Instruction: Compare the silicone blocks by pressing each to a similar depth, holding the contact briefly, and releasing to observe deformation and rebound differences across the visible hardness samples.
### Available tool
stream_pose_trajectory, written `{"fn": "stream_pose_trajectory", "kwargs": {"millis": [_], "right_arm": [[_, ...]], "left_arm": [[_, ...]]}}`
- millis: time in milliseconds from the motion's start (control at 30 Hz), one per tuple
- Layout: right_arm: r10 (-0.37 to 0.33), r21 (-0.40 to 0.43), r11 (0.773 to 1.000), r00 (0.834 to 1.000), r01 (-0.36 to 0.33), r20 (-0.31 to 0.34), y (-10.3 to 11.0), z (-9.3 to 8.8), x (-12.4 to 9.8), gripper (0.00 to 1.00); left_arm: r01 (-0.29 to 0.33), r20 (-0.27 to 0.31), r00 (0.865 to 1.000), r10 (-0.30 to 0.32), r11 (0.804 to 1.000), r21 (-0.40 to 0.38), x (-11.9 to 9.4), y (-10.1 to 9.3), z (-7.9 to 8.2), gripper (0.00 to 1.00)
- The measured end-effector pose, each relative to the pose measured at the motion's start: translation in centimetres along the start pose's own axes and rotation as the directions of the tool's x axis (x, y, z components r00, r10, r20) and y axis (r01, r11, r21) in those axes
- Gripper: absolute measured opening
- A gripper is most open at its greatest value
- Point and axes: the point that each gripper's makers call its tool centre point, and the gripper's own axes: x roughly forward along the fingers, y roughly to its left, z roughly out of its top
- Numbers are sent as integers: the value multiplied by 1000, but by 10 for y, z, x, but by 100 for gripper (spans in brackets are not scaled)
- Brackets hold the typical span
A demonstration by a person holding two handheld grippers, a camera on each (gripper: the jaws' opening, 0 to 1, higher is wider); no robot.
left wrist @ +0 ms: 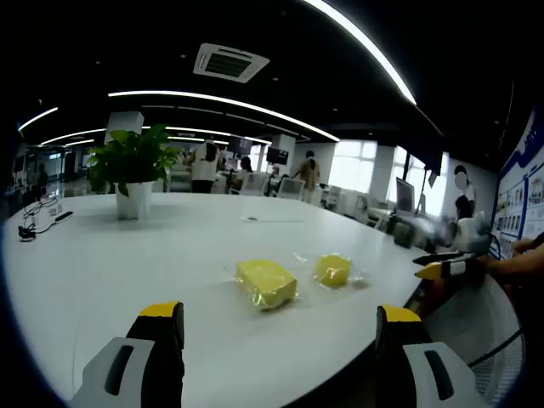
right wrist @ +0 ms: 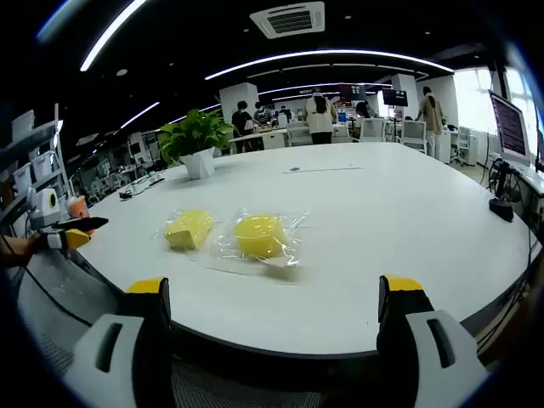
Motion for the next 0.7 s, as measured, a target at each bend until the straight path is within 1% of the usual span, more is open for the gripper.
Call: {"fn": "stream_pose_trajectory", "kwargs": {"millis": [233, 700], "right_arm": [[20, -26, 999, 999, -21, -32, 5, -5, 2, 96], [22, -20, 1000, 999, -23, -30, 5, -5, 2, 96]], "left_arm": [[-1, -3, 1000, 1, 1000, 2, 1, 3, -4, 94], [5, -8, 1000, -5, 1000, 0, 2, 2, -7, 93]]}}
